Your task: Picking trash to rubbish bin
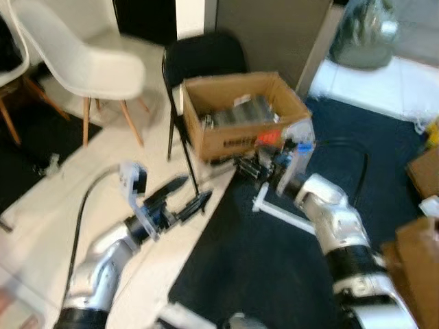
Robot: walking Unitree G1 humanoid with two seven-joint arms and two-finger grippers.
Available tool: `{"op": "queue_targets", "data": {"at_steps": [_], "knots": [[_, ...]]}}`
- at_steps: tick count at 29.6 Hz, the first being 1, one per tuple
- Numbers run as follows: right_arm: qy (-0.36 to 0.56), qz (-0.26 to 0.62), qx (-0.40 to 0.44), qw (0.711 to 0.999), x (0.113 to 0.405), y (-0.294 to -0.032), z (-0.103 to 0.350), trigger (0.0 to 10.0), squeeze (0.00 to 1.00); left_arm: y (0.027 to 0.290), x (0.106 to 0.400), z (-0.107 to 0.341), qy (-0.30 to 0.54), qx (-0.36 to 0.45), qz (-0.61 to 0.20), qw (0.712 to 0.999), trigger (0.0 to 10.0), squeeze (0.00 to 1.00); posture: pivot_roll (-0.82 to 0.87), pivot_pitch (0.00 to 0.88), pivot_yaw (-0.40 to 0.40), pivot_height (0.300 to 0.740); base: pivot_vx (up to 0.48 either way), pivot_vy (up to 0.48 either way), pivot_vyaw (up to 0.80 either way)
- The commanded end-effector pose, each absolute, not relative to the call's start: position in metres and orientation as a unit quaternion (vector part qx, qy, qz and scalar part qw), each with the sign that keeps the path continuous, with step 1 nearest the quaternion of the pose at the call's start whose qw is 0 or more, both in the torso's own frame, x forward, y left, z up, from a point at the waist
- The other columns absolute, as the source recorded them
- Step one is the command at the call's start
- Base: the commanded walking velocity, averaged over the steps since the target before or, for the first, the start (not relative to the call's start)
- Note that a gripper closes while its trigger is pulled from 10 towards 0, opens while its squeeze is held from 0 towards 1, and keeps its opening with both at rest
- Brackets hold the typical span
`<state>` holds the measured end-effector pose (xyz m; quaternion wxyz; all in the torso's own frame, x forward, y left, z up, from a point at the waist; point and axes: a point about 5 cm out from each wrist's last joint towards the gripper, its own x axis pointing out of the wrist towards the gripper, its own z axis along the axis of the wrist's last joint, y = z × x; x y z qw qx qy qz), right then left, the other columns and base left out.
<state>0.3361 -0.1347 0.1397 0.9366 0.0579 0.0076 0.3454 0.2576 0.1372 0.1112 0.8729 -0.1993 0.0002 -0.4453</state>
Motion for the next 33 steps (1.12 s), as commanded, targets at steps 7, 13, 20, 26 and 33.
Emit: {"op": "queue_targets", "data": {"at_steps": [7, 13, 20, 26, 33], "knots": [[0.001, 0.342, 0.054, 0.938, 0.336, -0.137, 0.141, 10.0, 0.0, 0.137, 0.257, 0.108, 0.003, -0.199, -0.444, 0.873, 10.0, 0.0, 0.02, 0.0, -0.046, 0.74, -0.329, 0.0, 0.0], [0.01, 0.335, 0.064, 0.94, 0.336, -0.137, 0.14, 10.0, 0.0, 0.141, 0.267, 0.11, -0.023, -0.208, -0.403, 0.891, 10.0, 0.0, 0.01, 0.0, -0.043, 0.74, -0.044, 0.0, -0.4], [0.012, 0.331, 0.063, 0.942, 0.337, -0.137, 0.139, 10.0, 0.0, 0.139, 0.274, 0.118, -0.06, -0.214, -0.38, 0.898, 10.0, 0.0, 0.01, 0.0, -0.043, 0.74, 0.0, 0.0, -0.79], [0.014, 0.325, 0.065, 0.943, 0.337, -0.137, 0.139, 10.0, 0.0, 0.141, 0.281, 0.127, -0.088, -0.186, -0.342, 0.917, 10.0, 0.0, 0.01, 0.0, -0.044, 0.74, 0.0, 0.0, -0.79], [0.015, 0.324, 0.066, 0.944, 0.337, -0.136, 0.139, 10.0, 0.0, 0.14, 0.285, 0.13, -0.093, -0.166, -0.334, 0.923, 10.0, 0.0, 0.01, 0.0, -0.044, 0.74, 0.0, 0.0, -0.79]]}}
